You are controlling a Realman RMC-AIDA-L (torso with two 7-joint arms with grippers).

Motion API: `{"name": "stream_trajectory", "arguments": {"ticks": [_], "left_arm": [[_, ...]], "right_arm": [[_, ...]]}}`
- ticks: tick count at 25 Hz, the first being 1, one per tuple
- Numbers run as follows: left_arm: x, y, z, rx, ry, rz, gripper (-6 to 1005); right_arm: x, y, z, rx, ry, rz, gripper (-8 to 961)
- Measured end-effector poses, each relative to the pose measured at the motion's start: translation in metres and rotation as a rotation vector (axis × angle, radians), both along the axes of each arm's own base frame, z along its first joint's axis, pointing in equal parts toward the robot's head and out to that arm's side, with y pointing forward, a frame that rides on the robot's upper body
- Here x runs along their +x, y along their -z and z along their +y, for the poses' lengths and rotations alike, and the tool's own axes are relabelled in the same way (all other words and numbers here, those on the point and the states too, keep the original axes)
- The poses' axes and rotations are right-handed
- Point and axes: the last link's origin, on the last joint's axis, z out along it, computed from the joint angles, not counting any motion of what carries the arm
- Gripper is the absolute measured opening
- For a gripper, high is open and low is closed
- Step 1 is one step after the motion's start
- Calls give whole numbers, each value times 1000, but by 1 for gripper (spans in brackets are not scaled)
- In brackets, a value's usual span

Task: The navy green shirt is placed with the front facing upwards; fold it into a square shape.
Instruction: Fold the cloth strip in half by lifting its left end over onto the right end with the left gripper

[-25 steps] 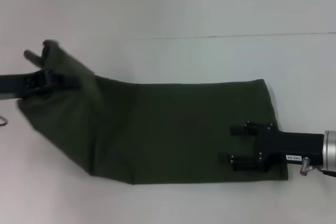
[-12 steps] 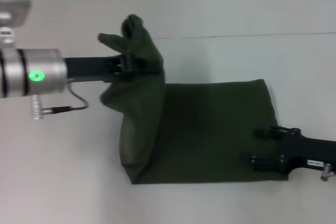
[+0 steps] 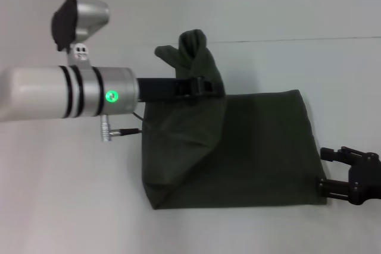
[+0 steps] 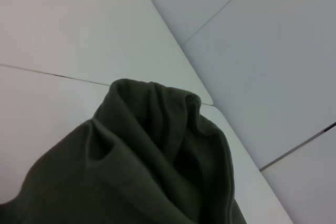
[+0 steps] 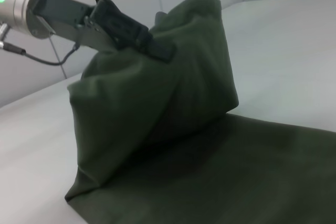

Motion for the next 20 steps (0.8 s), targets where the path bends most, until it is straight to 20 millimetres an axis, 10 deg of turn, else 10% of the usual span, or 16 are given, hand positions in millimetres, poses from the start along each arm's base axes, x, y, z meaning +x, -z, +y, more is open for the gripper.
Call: {"name": "stream_trajectory", "arguments": {"ticks": [20], "left_arm": [[17, 38, -10, -19, 41, 32, 134]], "right_arm": [[9, -8, -4, 32, 31, -4, 867]]}}
